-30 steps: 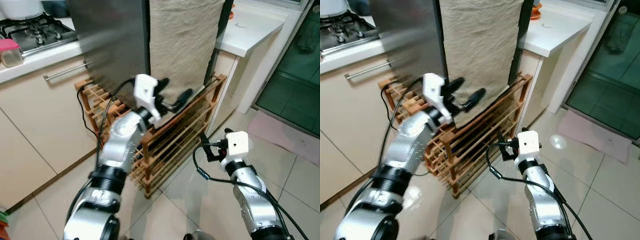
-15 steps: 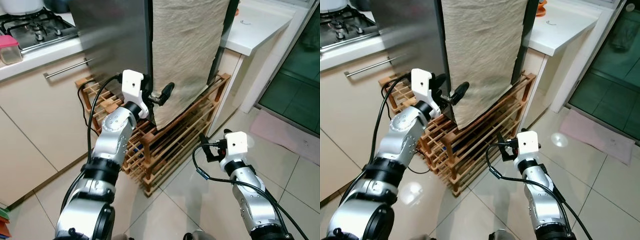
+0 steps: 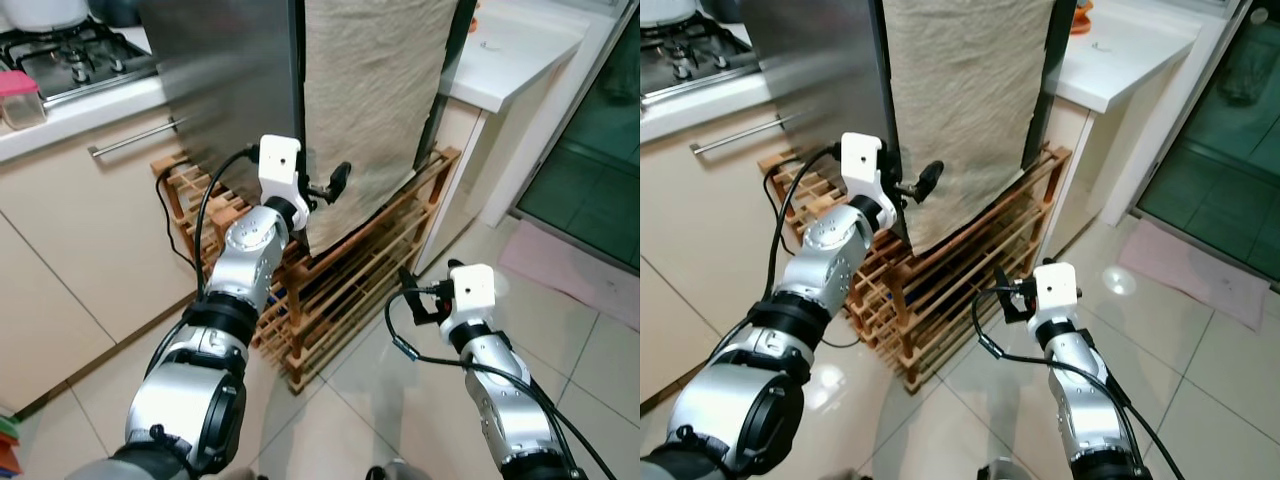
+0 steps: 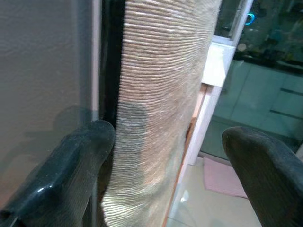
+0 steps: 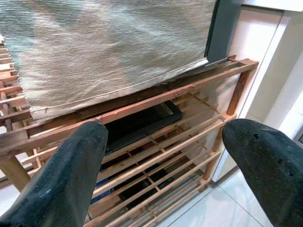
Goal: Restocking fridge
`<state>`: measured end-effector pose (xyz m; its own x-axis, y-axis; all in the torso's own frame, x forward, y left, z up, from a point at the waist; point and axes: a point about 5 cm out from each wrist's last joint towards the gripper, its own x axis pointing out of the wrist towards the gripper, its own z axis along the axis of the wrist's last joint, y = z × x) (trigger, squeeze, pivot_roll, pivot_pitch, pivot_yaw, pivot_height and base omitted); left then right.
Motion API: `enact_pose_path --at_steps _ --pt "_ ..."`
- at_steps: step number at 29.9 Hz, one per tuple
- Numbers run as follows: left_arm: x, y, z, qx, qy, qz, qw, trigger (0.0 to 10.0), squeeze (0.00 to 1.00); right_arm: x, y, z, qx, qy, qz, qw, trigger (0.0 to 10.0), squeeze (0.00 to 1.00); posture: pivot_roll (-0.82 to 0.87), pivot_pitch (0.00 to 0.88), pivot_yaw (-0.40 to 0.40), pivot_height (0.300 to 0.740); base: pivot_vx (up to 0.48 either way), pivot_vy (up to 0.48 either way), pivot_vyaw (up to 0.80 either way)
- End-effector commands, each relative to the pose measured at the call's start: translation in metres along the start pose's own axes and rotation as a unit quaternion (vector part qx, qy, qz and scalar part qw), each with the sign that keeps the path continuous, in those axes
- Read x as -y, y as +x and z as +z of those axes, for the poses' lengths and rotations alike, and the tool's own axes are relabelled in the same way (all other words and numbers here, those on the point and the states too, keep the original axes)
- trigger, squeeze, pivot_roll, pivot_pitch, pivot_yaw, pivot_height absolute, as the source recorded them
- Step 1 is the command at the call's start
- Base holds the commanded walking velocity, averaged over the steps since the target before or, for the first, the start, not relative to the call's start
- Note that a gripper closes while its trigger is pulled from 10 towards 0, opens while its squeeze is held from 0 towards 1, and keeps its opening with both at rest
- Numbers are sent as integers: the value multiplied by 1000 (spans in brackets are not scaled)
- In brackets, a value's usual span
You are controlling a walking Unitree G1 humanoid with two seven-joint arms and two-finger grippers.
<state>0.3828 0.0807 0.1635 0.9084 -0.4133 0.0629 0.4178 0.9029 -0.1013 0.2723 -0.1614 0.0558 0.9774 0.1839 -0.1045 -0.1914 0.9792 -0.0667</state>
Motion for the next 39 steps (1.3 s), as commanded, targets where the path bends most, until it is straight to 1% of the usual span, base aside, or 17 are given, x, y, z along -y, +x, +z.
enact_pose_path --at_steps 1,4,7,16,24,25,26,27,28,29,30,31,32,35,37,38,39 --pt "-1 5 8 8 5 12 1000 10000 0 0 0 1 1 -2 2 1000 10000 0 -76 0 -6 724 0 0 0" --pt "-5 6 7 -1 10 32 999 10000 0 0 0 1 1 -1 2 1000 10000 0 -77 0 -4 724 0 0 0" --pt "-5 7 5 -9 6 37 999 10000 0 0 0 1 1 -1 2 1000 10000 0 -77 0 -3 724 0 0 0" --pt "3 12 4 -16 -13 22 1000 10000 0 -2 -1 0 0 0 1 1000 10000 0 -81 0 -1 724 0 0 0" --pt "15 17 6 -21 -35 0 999 10000 0 -2 -1 0 0 0 1 1000 10000 0 -80 0 -1 724 0 0 0" --pt "35 21 10 -20 -40 -46 998 10000 0 -2 -1 0 -1 0 2 1000 10000 0 -78 0 -2 724 0 0 0" --pt "35 21 10 -20 -40 -46 998 10000 0 -2 -1 0 -1 0 2 1000 10000 0 -78 0 -2 724 0 0 0" --pt "44 23 11 -21 -24 -65 997 10000 0 -3 -1 0 -1 0 2 1000 10000 0 -76 0 -2 724 0 0 0" --pt "55 24 9 -33 0 -90 995 10000 0 -3 -1 -1 -1 0 3 1000 10000 0 -75 0 0 724 0 0 0" --pt "62 24 7 -42 16 -103 994 10000 0 -3 -1 -1 -1 1 3 1000 10000 0 -74 0 0 724 0 0 0" --pt "62 24 7 -42 16 -103 994 10000 0 -3 -1 -1 -1 1 3 1000 10000 0 -74 0 0 724 0 0 0" --pt "76 21 4 -34 16 -147 989 10000 0 -5 0 -1 -1 1 4 1000 10000 0 -76 0 3 724 0 0 0" --pt "76 21 4 -34 16 -147 989 10000 0 -5 0 -1 -1 1 4 1000 10000 0 -76 0 3 724 0 0 0" --pt "83 20 3 -23 11 -169 985 10000 0 -5 0 0 0 1 4 1000 10000 0 -77 0 3 724 0 0 0" --pt "88 17 3 -18 1 -196 980 10000 0 -5 0 0 1 2 4 1000 10000 0 -78 0 5 724 0 0 0" --pt "88 17 3 -18 1 -196 980 10000 0 -5 0 0 1 2 4 1000 10000 0 -78 0 5 724 0 0 0" --pt "90 15 4 -13 -3 -211 977 10000 0 -5 0 0 1 2 3 1000 10000 0 -77 0 4 724 0 0 0"
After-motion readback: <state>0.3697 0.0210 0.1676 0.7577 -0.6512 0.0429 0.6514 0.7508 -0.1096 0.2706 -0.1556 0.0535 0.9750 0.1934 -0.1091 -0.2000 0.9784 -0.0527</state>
